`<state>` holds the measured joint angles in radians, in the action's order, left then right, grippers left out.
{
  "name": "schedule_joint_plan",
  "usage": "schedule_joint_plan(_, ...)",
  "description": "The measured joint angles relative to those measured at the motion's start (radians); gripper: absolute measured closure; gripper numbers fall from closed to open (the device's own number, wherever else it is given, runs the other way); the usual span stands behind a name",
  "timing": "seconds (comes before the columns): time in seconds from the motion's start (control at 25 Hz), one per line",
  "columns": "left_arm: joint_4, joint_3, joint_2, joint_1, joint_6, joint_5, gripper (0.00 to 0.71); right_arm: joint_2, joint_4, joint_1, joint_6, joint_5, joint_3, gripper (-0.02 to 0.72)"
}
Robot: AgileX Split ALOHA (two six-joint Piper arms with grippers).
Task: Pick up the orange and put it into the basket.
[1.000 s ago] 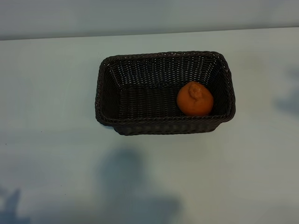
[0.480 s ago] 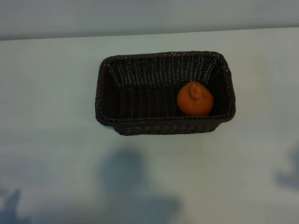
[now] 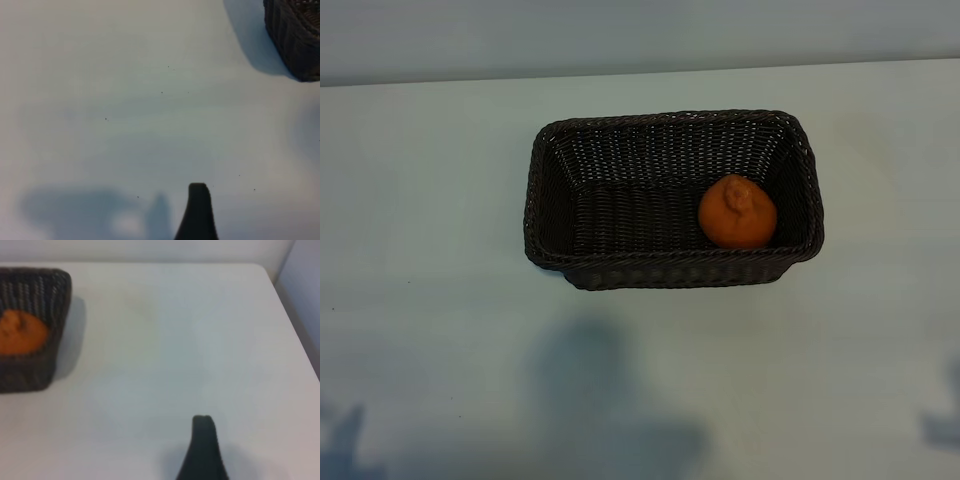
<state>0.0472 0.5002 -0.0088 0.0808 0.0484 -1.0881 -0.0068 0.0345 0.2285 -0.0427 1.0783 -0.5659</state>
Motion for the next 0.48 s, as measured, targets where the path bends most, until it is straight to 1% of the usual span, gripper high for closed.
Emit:
schedule_joint_plan(0.2, 0.0, 0.0, 0.0, 0.0, 0.0, 0.0, 0.117, -0.001, -0.012, 0.0, 0.0, 0.016, 0.051, 0.174)
schedule_joint_plan(0.4, 0.0, 0.0, 0.0, 0.0, 0.0, 0.0, 0.117, -0.001, -0.009, 0.0, 0.0, 0.014, 0.057, 0.176)
schedule_joint_plan(0.48, 0.0, 0.0, 0.0, 0.0, 0.0, 0.0, 0.117, -0.001, -0.009, 0.0, 0.0, 0.001, 0.074, 0.176)
